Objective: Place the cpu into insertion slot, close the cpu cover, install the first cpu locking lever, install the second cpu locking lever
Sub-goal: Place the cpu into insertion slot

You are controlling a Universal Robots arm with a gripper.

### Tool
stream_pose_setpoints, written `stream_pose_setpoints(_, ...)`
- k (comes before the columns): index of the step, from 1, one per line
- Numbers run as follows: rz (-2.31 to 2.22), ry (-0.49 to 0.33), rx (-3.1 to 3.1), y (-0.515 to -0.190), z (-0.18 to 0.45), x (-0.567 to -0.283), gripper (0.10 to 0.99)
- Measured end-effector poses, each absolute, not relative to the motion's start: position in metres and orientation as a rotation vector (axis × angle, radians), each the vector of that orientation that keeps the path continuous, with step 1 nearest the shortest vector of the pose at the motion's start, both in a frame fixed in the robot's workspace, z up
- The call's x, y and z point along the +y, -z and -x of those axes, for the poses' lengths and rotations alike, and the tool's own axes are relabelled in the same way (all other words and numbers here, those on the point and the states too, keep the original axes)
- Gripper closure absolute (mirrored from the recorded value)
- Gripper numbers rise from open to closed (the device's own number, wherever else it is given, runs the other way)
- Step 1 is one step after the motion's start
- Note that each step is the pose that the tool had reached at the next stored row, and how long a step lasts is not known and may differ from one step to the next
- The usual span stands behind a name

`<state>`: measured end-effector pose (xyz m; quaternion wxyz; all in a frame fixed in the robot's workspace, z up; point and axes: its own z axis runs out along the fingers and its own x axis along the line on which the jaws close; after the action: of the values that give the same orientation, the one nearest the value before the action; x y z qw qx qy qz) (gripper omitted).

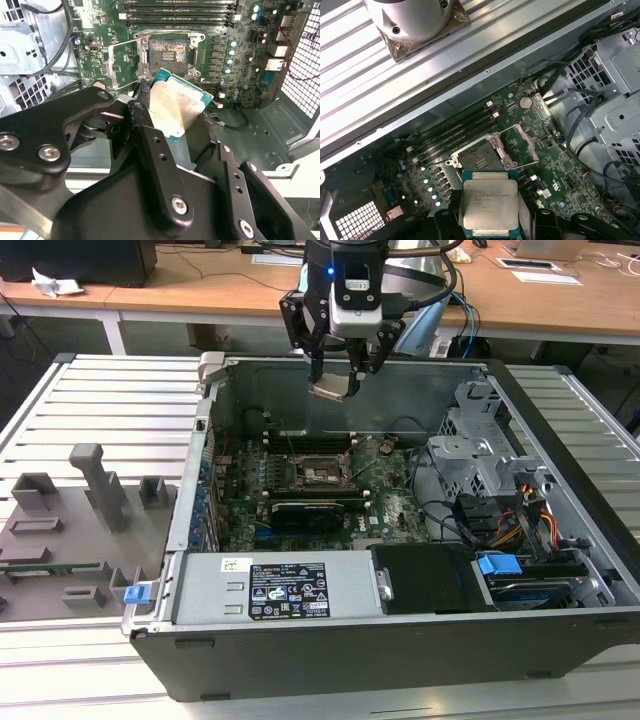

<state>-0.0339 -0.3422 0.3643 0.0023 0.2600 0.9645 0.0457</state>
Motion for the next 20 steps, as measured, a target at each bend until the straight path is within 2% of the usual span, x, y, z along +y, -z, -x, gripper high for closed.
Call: stream_pose_setpoints(20,-0.863,-0.143,3.011,-0.3643,0.0339,-0.3422,0.557)
